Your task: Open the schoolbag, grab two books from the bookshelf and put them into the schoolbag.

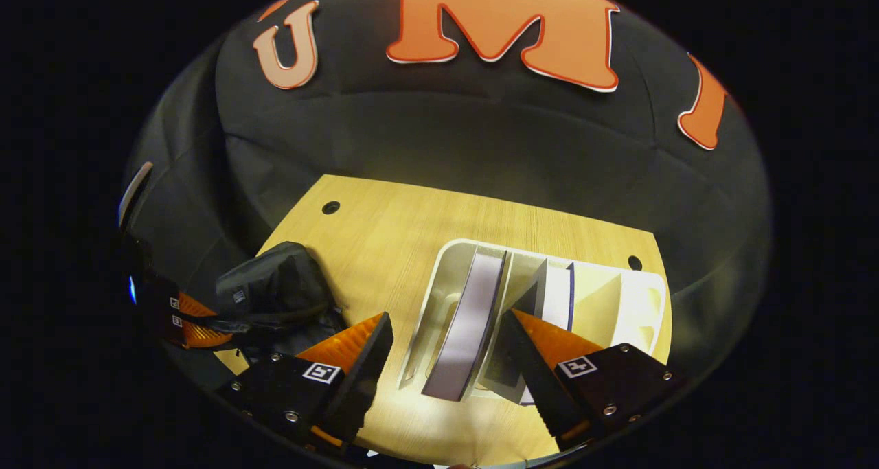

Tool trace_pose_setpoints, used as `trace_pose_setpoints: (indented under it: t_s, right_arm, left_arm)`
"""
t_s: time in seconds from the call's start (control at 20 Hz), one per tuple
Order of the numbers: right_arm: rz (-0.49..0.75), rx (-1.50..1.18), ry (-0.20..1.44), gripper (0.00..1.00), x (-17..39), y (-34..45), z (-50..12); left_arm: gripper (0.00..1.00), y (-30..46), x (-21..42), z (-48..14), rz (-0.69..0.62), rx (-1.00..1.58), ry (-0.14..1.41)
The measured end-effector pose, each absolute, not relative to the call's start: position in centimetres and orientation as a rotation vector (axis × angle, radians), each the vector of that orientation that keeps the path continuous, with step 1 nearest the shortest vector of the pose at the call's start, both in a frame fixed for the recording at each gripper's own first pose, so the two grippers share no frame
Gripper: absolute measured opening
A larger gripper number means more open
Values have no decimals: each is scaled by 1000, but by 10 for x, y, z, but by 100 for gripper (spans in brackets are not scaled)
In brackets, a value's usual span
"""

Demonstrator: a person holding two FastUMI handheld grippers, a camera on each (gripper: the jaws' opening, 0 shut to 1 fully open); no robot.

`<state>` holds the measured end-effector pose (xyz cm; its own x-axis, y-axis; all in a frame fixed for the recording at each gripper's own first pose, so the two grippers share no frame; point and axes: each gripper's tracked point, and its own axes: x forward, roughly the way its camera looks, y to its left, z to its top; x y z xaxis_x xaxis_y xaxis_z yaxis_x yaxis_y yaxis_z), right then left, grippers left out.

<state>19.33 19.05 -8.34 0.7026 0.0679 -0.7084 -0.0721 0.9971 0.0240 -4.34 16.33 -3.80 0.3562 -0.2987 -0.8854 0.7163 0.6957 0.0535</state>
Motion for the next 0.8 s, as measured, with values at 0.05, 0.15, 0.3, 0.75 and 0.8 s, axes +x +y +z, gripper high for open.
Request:
trace_pose_setpoints:
  t_s: [0.05, 0.15, 0.3, 0.75, 0.8]
  right_arm:
    - [62, 11, 814, 99, 196, 190, -87]
    - [50, 18, 867, 99, 200, 190, -95]
    - [35, 30, 956, 99, 206, 186, -110]
    - [-12, 151, 1153, 55, 212, 193, -142]
    - [-8, 152, 1175, 55, 212, 195, -144]
  left_arm:
    - [5, 166, -39, -35, -691, 489, 1007]
    - [5, 171, -31, -30, -669, 505, 1010]
    - [5, 169, -32, -28, -715, 513, 1027]
    - [5, 169, -33, -22, -756, 550, 1027]
    - [5, 169, -31, -23, -755, 551, 1027]
